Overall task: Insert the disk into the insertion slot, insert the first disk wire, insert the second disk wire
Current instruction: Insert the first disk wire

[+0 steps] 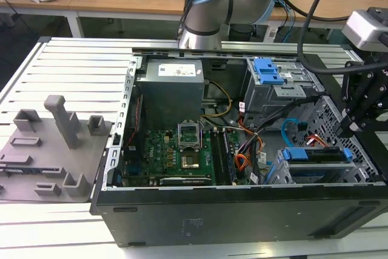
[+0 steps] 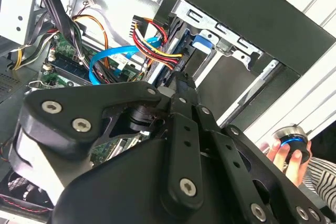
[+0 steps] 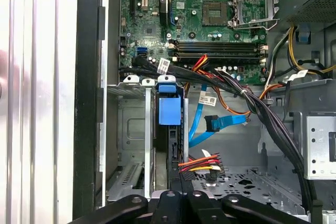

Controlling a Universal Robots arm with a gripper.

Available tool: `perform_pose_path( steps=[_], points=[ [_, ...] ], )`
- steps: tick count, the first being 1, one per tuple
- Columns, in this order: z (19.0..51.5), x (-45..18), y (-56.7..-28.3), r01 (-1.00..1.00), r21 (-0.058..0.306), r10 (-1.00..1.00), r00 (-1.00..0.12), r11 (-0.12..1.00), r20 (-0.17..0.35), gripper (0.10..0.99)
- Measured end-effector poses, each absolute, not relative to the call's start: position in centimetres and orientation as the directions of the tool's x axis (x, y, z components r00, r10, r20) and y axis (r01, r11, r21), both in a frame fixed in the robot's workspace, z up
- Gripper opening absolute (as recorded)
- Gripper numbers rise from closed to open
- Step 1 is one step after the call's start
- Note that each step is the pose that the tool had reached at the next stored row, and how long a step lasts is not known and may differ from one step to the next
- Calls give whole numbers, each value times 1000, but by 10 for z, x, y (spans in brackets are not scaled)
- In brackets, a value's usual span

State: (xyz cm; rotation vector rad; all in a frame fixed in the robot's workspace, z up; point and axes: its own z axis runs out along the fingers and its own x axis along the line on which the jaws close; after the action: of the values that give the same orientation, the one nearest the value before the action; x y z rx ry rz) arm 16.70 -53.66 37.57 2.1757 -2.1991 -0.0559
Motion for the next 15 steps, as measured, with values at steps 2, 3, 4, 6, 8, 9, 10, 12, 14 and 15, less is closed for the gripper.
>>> perform_pose_path(
  steps=[2,3,4,6,8,9,10,12,14,15],
  points=[
    [376,167,-537,-998,59,-1000,-10,11,8,106],
    [376,167,-537,-998,59,-1000,-10,11,8,106],
    [376,167,-537,-998,59,-1000,-10,11,8,106],
    [376,167,-537,-998,59,-1000,-10,11,8,106],
    [376,167,-537,-998,59,-1000,-10,11,8,106],
    [376,166,-537,-998,59,-1000,-10,11,8,106],
    [376,164,-537,-998,59,-1000,-10,11,8,106],
    [376,161,-537,-998,59,-1000,-10,11,8,106],
    [376,156,-537,-998,59,-1000,-10,11,8,106],
    [376,151,-537,-998,59,-1000,-10,11,8,106]
  ],
)
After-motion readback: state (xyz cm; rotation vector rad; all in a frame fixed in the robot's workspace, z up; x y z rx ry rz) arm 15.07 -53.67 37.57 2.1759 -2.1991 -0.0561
